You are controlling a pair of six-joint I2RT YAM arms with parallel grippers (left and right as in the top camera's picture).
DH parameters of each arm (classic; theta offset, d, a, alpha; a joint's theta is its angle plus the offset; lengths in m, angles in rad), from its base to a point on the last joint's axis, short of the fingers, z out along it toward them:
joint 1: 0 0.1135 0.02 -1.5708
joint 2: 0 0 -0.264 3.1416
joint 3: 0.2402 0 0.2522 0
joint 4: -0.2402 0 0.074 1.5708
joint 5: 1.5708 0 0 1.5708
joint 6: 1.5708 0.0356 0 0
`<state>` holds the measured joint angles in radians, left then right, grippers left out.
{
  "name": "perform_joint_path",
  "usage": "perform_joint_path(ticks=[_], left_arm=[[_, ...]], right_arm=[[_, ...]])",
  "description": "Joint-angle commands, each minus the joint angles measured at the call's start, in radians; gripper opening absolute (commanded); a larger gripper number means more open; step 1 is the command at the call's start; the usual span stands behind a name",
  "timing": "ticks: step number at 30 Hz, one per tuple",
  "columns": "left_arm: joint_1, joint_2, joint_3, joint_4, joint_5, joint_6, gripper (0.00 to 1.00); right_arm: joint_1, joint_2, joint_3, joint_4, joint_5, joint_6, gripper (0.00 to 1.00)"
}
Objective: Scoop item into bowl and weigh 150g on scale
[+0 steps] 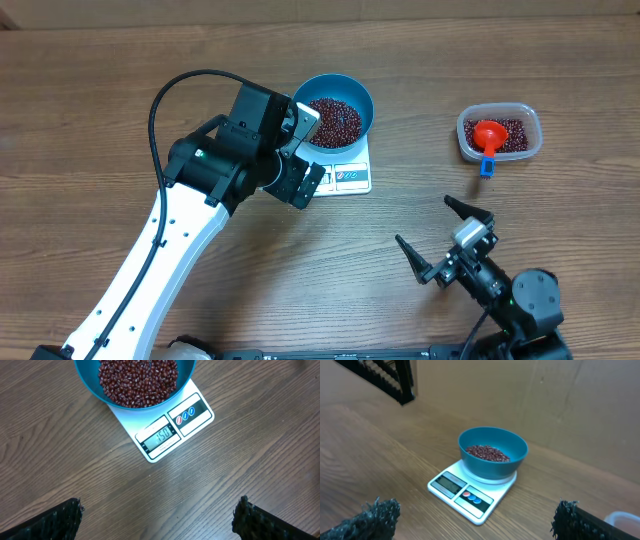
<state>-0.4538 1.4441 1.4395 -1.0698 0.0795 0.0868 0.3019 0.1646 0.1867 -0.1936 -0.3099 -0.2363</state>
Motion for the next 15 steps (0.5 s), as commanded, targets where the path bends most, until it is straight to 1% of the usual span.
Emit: perform_joint_path(ticks=[1, 6, 11, 13, 15], left_arm=[[0.001, 0.007, -0.002, 0.0, 0.015, 0.022, 1.0], [0.001, 0.007, -0.002, 0.0, 0.015, 0.022, 1.0], [0.001, 0.007, -0.002, 0.0, 0.015, 0.022, 1.0], [0.001, 0.007, -0.002, 0.0, 0.015, 0.022, 1.0], [0.001, 0.007, -0.002, 0.0, 0.015, 0.022, 1.0]], right_arm=[[-0.018, -0.077, -0.049, 0.024, 0.003, 0.003, 1.0], [-0.023, -0.163, -0.101, 0.042, 0.04, 0.003, 1.0], [-0.023, -0.163, -0.148, 0.114, 0.064, 0.003, 1.0], [-0.023, -0.163, -0.178, 0.169, 0.069, 0.003, 1.0], [-0.024, -0.163, -0.179, 0.164, 0.084, 0.002, 1.0]])
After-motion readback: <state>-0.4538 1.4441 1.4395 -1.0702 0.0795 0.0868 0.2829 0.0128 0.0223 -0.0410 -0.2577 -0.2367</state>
